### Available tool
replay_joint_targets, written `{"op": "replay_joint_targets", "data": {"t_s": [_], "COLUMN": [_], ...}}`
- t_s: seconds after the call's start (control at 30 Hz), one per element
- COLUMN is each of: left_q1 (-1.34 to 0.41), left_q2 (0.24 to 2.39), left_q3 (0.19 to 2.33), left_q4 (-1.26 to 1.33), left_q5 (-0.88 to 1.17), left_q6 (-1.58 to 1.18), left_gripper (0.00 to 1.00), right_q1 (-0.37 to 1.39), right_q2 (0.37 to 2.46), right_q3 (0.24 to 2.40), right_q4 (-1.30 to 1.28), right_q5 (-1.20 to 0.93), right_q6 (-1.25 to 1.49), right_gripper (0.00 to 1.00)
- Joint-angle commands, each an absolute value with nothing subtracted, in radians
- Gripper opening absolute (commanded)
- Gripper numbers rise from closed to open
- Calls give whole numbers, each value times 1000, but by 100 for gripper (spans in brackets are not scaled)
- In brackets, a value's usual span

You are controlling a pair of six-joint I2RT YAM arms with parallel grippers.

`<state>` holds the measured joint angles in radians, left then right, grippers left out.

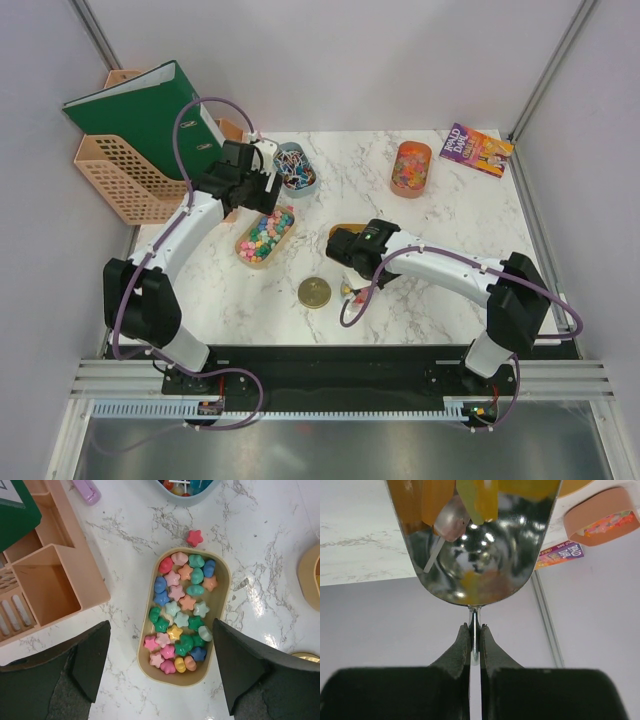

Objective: Pack the candies
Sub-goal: Place the fake candies in the packing bottle.

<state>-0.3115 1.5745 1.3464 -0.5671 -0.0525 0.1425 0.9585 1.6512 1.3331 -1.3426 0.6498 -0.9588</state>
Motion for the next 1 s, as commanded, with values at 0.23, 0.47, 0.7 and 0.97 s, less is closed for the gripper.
{"op": "replay_joint_targets", "data": {"t_s": [0.23, 0.47, 0.7, 0.97], "left_q1": [-313, -313, -311, -292], "left_q2": [1526, 1529, 1511, 1609], "left_q3": [1333, 1348, 1376, 1479], "left_q4": [-519, -528, -575, -655], "left_q5": [-87, -43, 214, 683], "left_q6": [114, 98, 78, -26], "left_gripper": [90, 94, 99, 85], "right_q1": [974, 982, 977, 757], "right_q2": [1654, 1660, 1672, 1763], "right_q3": [1351, 1371, 1414, 1716], "right_q4": [-1459, -1459, -1459, -1398], "right_q5": [794, 833, 782, 359], "right_q6": [-1002, -1015, -973, -819], "right_gripper": [0, 0, 0, 0]}}
